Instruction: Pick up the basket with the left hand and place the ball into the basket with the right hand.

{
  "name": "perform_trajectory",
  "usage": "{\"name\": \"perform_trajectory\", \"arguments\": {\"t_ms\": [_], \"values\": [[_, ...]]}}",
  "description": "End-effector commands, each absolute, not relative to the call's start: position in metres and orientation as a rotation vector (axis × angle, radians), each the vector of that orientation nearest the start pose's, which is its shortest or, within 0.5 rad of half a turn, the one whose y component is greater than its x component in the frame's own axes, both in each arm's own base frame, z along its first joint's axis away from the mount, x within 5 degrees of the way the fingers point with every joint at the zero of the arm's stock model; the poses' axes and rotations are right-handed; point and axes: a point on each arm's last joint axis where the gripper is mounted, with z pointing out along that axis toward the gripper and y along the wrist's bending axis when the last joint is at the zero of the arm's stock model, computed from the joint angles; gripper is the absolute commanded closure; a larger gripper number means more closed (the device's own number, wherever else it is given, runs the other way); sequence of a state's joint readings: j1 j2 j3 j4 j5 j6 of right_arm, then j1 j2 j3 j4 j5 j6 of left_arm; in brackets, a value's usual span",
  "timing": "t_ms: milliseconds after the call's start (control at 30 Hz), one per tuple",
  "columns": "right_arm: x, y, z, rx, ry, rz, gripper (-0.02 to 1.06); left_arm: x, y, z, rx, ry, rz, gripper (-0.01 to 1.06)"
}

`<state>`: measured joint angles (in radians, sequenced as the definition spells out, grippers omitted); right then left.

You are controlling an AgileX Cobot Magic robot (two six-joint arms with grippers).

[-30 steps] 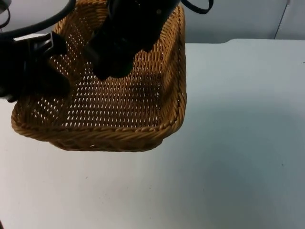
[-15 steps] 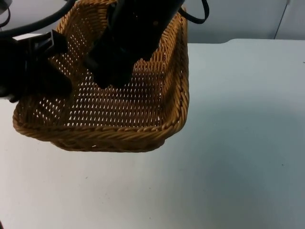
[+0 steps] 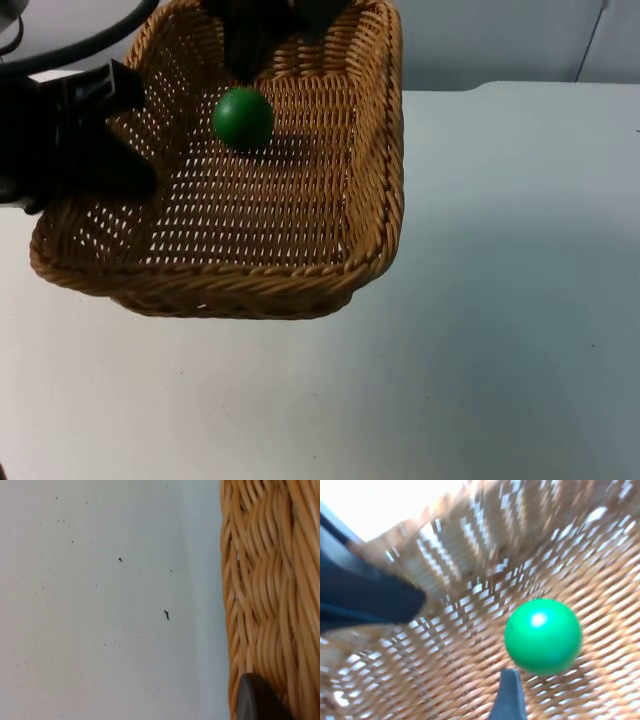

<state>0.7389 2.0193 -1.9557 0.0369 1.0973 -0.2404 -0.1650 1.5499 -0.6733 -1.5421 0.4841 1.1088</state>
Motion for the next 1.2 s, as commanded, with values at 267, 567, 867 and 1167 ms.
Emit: {"name": "perform_trajectory", "arguments": {"t_ms": [267,567,867,1167], "values": [[0.284,0.266,0.434,-1.087,2.182,0.326,0.61,0.268,-0.091,0.191,-0.025,2.397,-0.877,1.05],[0.203,0.179,0.541,-0.781,1.960,0.357,1.05,0.271,-0.087,0.181,-0.011,2.436,-0.782,1.05],[0.137,0.117,0.587,-0.641,1.798,0.444,1.05,0.291,-0.083,0.141,-0.087,2.553,-0.673,1.05],[0.110,0.092,0.599,-0.573,1.745,0.493,1.05,0.313,-0.088,0.112,-0.117,2.619,-0.677,1.05]]}}
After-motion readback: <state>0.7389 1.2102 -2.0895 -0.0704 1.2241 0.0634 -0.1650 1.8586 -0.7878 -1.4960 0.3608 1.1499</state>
